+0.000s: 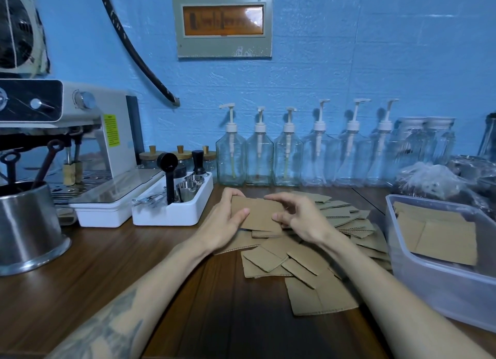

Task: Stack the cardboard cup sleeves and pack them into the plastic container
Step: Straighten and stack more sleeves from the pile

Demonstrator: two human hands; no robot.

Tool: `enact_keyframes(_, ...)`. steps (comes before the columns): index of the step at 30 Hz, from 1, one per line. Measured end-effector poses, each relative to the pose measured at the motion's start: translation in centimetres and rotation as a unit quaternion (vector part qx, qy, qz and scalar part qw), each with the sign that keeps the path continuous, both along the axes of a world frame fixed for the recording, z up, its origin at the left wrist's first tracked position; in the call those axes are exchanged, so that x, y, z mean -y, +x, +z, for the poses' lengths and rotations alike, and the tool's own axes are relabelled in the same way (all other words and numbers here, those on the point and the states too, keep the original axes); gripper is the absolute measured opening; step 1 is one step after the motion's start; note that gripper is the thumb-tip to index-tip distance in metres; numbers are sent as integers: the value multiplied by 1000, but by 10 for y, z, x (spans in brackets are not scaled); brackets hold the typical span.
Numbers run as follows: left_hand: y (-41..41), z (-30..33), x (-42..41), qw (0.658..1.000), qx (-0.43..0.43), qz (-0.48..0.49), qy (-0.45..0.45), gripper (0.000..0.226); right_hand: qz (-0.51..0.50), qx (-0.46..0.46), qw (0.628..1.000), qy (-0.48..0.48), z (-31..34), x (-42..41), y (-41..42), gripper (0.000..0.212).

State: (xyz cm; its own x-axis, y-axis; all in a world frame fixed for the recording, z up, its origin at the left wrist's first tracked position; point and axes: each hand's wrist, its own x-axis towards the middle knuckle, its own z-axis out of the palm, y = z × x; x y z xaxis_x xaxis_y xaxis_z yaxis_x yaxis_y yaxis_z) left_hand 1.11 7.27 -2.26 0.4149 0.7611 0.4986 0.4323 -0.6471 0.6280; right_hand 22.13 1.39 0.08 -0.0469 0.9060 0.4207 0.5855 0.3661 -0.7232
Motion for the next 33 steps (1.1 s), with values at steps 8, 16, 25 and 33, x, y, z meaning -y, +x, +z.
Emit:
enact_keyframes(8, -10, 3, -2, 997, -12, -16, -73, 37, -23, 28, 999, -3, -3, -3, 3, 42)
enact_keyframes(16, -35, 4, -6, 989, -135, 32, -51, 50, -73, -1, 997, -8, 0, -4, 20, 41)
enact_keyframes(25, -41, 13, 4, 965, -230, -24, -122, 53, -81, 4, 997, -13, -1, -3, 17, 43)
enact_keyframes(33, -54, 23, 4, 969, -157, -81, -172, 53, -76, -22, 997, -12, -4, -8, 20, 41)
